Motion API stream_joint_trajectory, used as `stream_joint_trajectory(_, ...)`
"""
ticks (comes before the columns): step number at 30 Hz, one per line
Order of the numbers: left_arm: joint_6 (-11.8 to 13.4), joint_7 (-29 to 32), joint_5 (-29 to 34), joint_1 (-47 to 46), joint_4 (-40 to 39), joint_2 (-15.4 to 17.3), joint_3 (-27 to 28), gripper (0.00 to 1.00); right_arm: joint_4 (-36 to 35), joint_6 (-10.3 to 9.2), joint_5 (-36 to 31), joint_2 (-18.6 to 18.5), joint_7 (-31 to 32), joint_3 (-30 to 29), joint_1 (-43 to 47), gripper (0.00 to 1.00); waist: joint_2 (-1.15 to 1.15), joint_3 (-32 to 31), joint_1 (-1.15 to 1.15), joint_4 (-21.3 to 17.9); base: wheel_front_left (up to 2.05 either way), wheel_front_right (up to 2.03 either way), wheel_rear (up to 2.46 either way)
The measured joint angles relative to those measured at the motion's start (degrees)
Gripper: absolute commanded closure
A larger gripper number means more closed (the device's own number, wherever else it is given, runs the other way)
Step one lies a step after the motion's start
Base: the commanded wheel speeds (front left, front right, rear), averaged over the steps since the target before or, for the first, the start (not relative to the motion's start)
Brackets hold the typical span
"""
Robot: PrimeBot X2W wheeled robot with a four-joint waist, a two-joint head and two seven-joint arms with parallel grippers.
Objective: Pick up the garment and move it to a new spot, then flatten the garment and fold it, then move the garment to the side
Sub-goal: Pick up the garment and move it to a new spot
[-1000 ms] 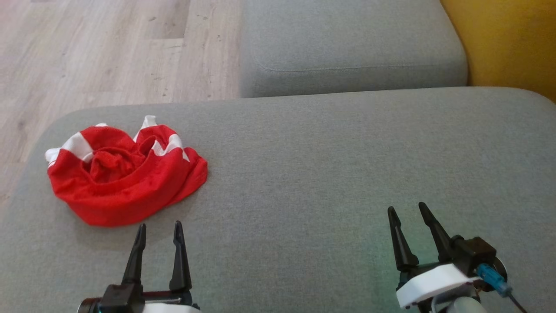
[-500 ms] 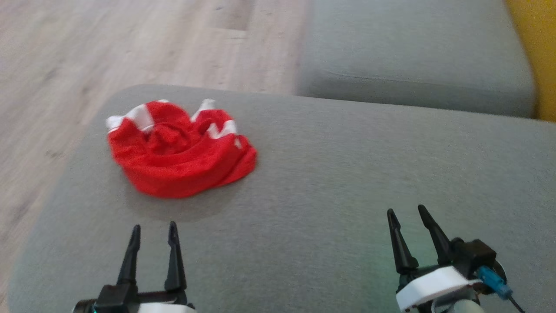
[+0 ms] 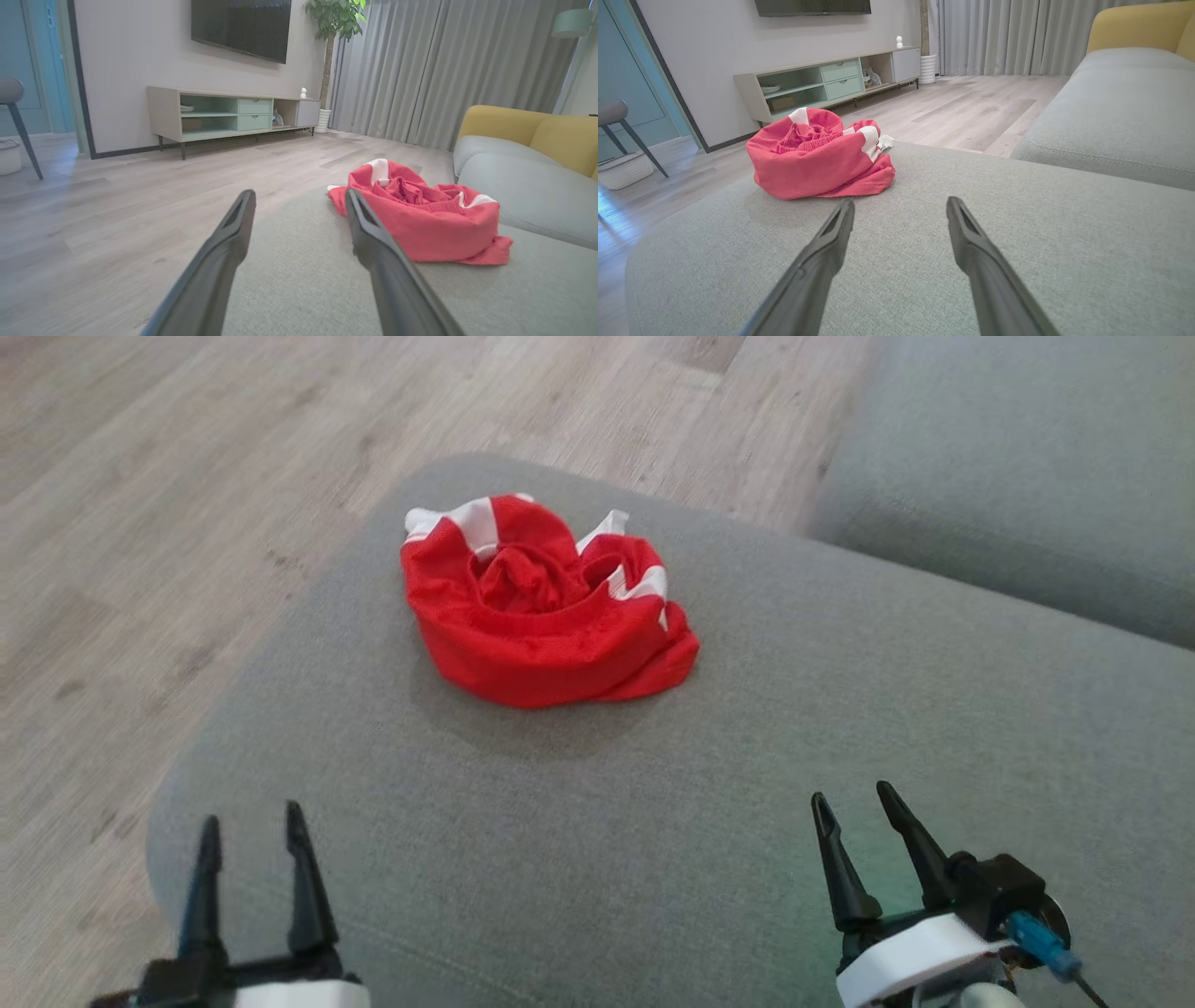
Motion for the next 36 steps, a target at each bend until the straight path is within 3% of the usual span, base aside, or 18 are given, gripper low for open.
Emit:
stream_joint_trajectory(6, 0.00, -0.01, 0.80, -1.13, -4.93, -0.03, 3.89, 0.00, -0.10, 0.00, -2.69, -0.01, 0.00, -0.78, -0.12, 0.00, 0.00, 3.05, 0.00, 1.53, 0.00, 0.00, 0.00)
stream_joint_trajectory(13, -6.42, -0.27, 3.74, -16.28, -5.82, 2.94, 4.68, 0.00, -1.65, 0.00, -9.45, -0.04, 0.00, -5.32, -1.69, 0.00, 0.00, 9.28, 0.02, 1.95, 0.00, 0.00, 0.00)
stream_joint_trajectory(17, -9.83, -0.24, 4.36, -27.26, 2.14, 6.36, 2.56, 0.00, -2.82, 0.00, -13.04, -0.09, 0.00, -6.81, -2.59, 0.00, 0.00, 12.86, 0.02, 1.47, 0.00, 0.00, 0.00)
stream_joint_trajectory(23, -12.23, 7.05, 2.35, -45.37, 17.83, 6.75, -4.24, 0.00, -5.90, 0.00, -17.07, -1.40, -0.01, -9.46, -3.67, 0.00, 0.00, 18.19, 0.02, -0.09, 0.00, 0.00, 0.00)
stream_joint_trajectory(28, -12.69, 12.56, -1.98, -56.92, 30.14, 6.39, -10.14, 0.00, -9.61, 0.00, -17.39, -4.76, -0.05, -11.35, -3.89, 0.00, 0.00, 22.73, 0.02, -1.11, 0.00, 0.00, 0.00)
stream_joint_trajectory(33, -12.70, 16.80, -8.75, -61.19, 40.73, 5.90, -16.80, 0.00, -13.41, 0.00, -17.29, -6.82, -0.20, -12.12, -4.49, 0.00, 0.00, 26.59, 0.01, -2.03, 0.00, 0.00, 0.00)
stream_joint_trajectory(36, -12.70, 16.49, -8.91, -63.06, 46.43, 6.47, -19.07, 0.00, -15.62, 0.00, -17.23, -7.39, -0.42, -12.98, -4.59, 0.00, 0.00, 28.58, 0.00, -2.41, 0.00, 0.00, 0.00)
